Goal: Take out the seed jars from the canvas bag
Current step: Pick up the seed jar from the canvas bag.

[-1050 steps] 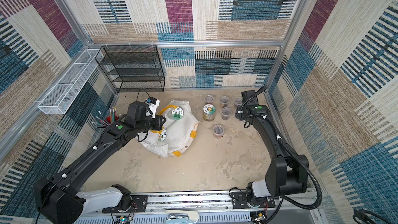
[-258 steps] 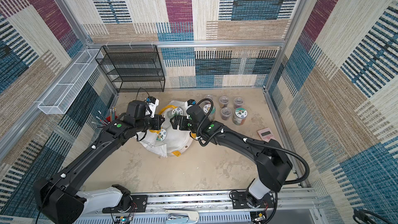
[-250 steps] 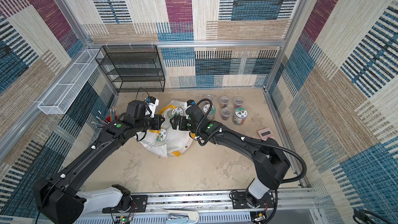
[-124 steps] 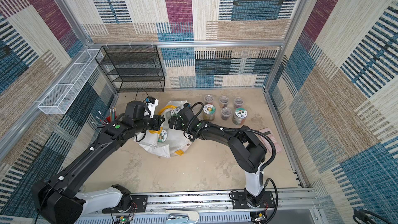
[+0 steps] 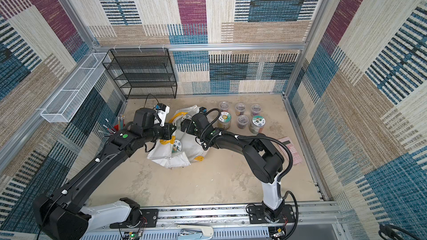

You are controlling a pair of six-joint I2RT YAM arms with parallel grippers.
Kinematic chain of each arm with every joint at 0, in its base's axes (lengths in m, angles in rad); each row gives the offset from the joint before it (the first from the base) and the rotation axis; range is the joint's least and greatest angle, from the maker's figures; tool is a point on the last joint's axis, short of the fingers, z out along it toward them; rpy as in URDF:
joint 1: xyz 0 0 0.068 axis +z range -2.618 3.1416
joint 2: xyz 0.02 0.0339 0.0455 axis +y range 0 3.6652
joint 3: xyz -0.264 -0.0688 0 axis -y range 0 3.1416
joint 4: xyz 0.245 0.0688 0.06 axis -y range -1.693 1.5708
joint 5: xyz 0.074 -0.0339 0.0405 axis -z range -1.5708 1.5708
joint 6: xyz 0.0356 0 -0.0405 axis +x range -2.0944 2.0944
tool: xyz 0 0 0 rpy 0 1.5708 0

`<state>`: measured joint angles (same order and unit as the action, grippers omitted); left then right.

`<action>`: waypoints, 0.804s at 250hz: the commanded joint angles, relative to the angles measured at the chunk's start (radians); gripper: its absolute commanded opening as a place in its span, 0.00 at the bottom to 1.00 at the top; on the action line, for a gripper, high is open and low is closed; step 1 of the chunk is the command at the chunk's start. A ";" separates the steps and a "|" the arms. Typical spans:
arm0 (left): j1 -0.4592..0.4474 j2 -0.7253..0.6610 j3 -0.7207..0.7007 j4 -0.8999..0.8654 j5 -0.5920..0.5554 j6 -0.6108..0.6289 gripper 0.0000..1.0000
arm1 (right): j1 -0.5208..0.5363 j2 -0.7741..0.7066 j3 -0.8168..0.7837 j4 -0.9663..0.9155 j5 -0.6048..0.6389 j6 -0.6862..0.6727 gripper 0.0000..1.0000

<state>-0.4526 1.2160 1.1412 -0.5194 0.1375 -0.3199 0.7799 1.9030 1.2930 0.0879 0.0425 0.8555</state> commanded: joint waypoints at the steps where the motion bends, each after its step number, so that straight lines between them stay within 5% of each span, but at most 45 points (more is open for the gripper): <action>1: 0.000 -0.007 0.010 0.011 0.019 -0.011 0.00 | 0.009 -0.015 -0.008 0.049 0.005 0.025 0.99; 83: 0.000 0.008 0.016 0.019 0.057 -0.013 0.00 | 0.057 -0.034 -0.143 0.070 0.043 0.052 1.00; 201: 0.000 0.006 0.026 0.023 0.096 -0.021 0.00 | 0.035 0.119 0.083 0.028 0.113 -0.012 0.99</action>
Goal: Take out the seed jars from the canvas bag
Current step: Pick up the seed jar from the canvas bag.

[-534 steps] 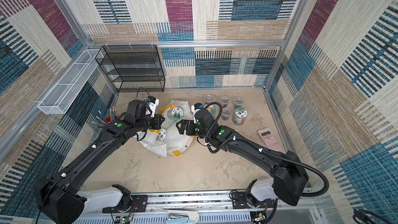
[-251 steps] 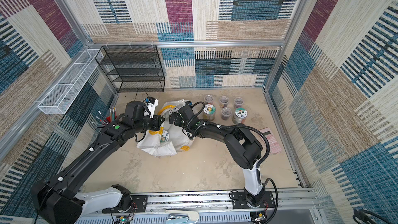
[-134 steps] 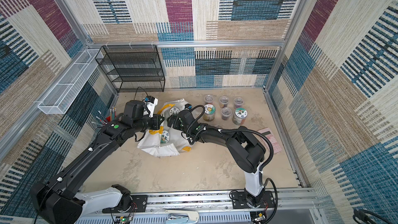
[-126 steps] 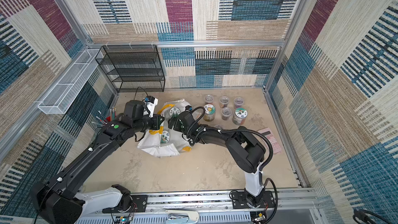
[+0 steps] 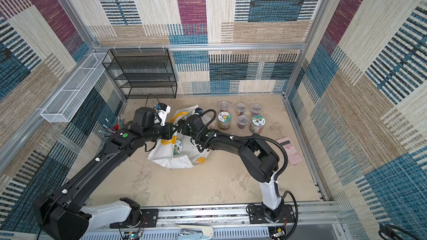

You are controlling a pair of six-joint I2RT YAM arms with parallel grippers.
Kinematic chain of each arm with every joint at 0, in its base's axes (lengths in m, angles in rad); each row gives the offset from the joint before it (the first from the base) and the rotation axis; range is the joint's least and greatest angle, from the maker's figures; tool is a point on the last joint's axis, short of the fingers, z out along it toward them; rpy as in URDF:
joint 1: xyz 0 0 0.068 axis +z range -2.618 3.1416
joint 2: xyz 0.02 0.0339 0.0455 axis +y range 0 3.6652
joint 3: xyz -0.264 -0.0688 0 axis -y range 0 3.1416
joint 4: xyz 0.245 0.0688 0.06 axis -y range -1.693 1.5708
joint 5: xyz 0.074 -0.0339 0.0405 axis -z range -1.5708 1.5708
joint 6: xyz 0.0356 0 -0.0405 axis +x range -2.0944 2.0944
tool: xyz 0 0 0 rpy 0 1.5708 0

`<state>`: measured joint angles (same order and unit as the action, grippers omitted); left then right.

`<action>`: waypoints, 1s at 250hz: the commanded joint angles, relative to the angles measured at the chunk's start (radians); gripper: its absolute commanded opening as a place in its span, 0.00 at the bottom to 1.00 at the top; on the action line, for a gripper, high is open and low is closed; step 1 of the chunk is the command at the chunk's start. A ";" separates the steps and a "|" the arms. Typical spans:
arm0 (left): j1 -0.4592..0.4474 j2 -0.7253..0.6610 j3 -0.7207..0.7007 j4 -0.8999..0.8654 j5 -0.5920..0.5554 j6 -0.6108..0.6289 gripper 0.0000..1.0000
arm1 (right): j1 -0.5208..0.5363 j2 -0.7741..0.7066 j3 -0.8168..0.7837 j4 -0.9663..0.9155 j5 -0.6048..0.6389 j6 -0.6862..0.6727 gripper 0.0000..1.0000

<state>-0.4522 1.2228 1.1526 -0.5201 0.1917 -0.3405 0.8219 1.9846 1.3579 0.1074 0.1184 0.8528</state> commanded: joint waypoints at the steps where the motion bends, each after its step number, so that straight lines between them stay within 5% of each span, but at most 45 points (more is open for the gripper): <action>1: 0.000 -0.001 0.015 0.024 0.041 0.000 0.00 | -0.007 0.039 0.018 0.010 0.037 -0.009 0.99; 186: -0.001 0.005 0.000 0.001 0.043 0.005 0.00 | -0.043 0.217 0.156 0.136 0.057 0.024 1.00; 250: -0.001 0.003 -0.004 -0.013 0.026 0.015 0.00 | -0.046 0.238 0.195 0.111 0.074 0.009 0.60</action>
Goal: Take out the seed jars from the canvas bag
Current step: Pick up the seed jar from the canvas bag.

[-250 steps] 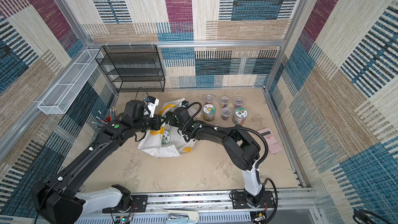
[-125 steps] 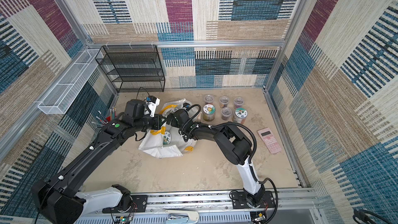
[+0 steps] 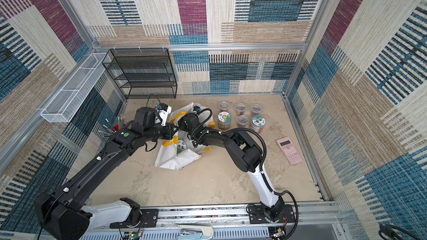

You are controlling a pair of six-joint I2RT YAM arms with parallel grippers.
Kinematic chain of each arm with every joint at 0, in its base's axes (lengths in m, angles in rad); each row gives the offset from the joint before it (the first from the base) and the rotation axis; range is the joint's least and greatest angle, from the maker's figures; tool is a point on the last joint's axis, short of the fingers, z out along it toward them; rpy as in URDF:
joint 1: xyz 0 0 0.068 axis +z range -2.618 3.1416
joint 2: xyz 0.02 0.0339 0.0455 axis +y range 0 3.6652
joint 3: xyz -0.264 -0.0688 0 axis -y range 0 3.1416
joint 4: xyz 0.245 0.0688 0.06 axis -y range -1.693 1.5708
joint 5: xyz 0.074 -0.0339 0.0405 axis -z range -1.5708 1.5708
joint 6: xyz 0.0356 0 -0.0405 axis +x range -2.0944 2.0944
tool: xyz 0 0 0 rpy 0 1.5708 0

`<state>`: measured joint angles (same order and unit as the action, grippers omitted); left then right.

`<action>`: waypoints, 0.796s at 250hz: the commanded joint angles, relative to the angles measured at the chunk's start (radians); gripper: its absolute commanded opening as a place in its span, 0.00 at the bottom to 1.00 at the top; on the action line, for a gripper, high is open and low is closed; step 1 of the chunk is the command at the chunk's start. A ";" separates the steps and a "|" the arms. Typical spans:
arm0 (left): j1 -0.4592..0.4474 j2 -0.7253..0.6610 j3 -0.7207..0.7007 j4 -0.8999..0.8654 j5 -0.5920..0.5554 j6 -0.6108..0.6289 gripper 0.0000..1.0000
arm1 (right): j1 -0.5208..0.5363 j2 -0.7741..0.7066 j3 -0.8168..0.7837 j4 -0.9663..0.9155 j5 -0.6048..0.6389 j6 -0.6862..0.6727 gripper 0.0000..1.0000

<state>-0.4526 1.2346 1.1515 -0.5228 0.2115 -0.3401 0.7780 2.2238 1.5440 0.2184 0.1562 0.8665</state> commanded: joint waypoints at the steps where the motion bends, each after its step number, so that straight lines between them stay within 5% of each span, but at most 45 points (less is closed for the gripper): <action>1: 0.000 -0.009 -0.003 -0.010 0.005 0.015 0.00 | -0.002 -0.003 0.008 0.000 0.037 -0.006 0.60; 67: 0.000 -0.022 -0.027 -0.011 -0.079 0.014 0.00 | 0.001 -0.141 -0.136 0.072 0.051 -0.054 0.51; 199: 0.000 0.003 -0.010 0.007 -0.082 0.012 0.00 | 0.046 -0.524 -0.430 0.041 0.088 -0.107 0.49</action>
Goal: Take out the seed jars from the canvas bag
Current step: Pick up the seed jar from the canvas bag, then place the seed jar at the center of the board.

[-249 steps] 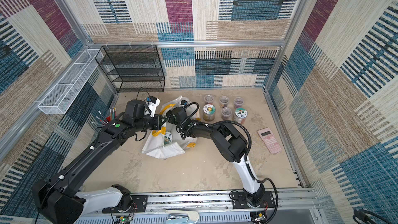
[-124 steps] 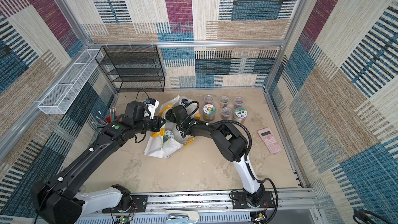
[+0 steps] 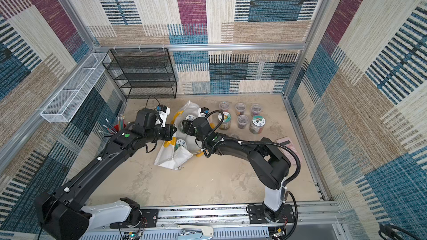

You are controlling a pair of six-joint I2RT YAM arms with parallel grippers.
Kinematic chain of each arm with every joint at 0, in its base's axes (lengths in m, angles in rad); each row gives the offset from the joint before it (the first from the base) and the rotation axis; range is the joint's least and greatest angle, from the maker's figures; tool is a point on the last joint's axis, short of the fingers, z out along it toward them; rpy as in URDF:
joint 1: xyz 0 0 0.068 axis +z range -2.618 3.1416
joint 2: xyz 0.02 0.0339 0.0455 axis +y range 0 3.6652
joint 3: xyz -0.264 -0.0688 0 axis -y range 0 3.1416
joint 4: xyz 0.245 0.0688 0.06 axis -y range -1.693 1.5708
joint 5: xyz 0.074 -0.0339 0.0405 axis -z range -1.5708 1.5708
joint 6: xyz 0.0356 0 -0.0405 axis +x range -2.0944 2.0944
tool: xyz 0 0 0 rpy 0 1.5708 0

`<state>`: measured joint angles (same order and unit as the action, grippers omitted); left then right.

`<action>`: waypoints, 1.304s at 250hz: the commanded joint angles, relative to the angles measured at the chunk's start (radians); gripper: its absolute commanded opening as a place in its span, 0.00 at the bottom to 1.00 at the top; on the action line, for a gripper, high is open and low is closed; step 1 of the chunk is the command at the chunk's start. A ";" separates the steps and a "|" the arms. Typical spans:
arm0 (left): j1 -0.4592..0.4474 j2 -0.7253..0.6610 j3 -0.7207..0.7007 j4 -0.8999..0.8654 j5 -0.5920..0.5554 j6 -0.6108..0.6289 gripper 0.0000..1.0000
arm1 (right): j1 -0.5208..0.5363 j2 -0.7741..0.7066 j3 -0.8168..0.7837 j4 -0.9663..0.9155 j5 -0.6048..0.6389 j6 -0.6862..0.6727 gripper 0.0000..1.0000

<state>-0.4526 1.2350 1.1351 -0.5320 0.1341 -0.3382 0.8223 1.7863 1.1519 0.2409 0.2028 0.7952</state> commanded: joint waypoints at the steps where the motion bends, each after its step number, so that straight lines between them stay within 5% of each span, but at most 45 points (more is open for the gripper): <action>1: 0.000 0.003 0.006 0.016 -0.005 0.010 0.00 | 0.001 -0.091 -0.040 0.017 0.043 -0.037 0.49; 77: 0.000 0.009 -0.009 0.029 -0.020 0.018 0.00 | 0.001 -0.417 -0.106 -0.255 0.147 -0.141 0.49; 133: 0.000 0.009 -0.032 0.046 -0.027 0.004 0.00 | -0.009 -0.639 -0.049 -0.644 0.280 -0.134 0.49; 187: 0.000 0.005 -0.029 0.048 -0.024 0.006 0.00 | -0.172 -0.691 -0.016 -1.021 0.272 -0.103 0.49; 285: 0.000 -0.018 -0.027 0.046 -0.012 0.027 0.00 | -0.465 -0.632 -0.222 -0.927 0.182 -0.179 0.50; 326: 0.000 -0.022 -0.032 0.050 -0.008 0.033 0.00 | -0.509 -0.589 -0.270 -0.823 0.168 -0.206 0.49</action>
<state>-0.4526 1.2205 1.1088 -0.5018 0.1116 -0.3370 0.3283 1.1767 0.8959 -0.7200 0.3931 0.6235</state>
